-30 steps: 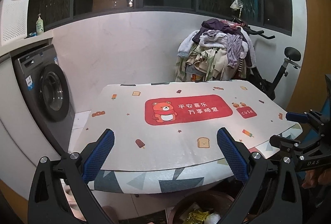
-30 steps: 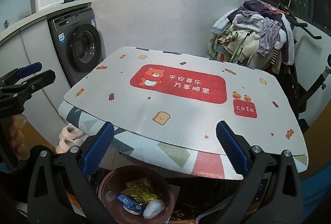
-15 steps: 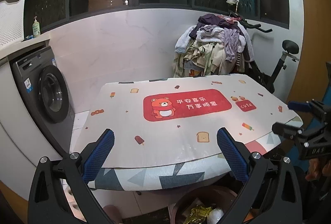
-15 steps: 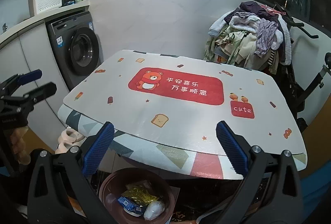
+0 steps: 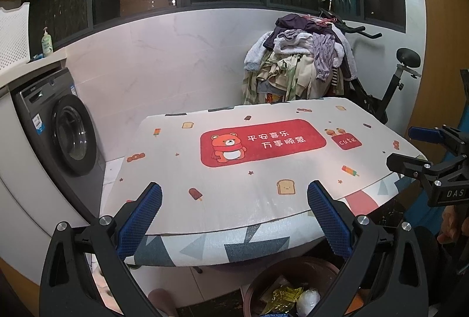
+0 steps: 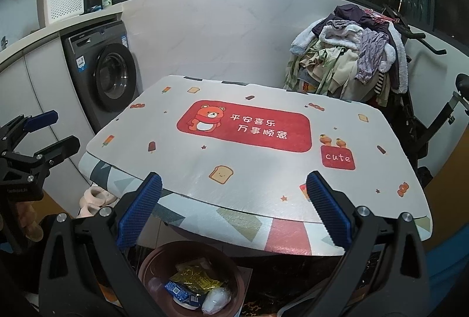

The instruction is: Collect trash

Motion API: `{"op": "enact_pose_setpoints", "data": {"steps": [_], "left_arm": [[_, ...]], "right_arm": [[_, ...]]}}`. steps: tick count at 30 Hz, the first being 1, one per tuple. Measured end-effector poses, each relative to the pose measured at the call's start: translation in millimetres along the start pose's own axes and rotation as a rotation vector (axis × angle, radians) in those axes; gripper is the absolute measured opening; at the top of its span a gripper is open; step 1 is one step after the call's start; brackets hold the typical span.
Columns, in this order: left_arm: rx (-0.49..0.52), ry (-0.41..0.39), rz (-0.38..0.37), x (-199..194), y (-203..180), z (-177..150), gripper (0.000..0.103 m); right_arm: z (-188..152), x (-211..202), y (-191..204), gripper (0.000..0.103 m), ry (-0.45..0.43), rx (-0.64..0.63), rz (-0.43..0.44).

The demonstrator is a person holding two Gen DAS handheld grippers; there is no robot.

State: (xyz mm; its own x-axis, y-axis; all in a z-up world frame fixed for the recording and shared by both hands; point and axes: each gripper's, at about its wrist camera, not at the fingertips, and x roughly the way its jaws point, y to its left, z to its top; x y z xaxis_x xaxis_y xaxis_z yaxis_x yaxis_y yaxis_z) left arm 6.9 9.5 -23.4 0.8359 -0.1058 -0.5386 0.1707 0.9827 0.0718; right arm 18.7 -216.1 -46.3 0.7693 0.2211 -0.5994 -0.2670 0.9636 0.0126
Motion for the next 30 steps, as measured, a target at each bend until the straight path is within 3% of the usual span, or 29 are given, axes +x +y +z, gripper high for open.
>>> {"op": "enact_pose_setpoints", "data": {"steps": [19, 30], "left_arm": [[0.016, -0.036, -0.008, -6, -2, 1, 0.097], [0.019, 0.014, -0.008, 6, 1, 0, 0.097]], "right_arm": [[0, -1, 0, 0.097, 0.0, 0.001, 0.0], [1, 2, -4, 0.097, 0.02, 0.012, -0.018]]}}
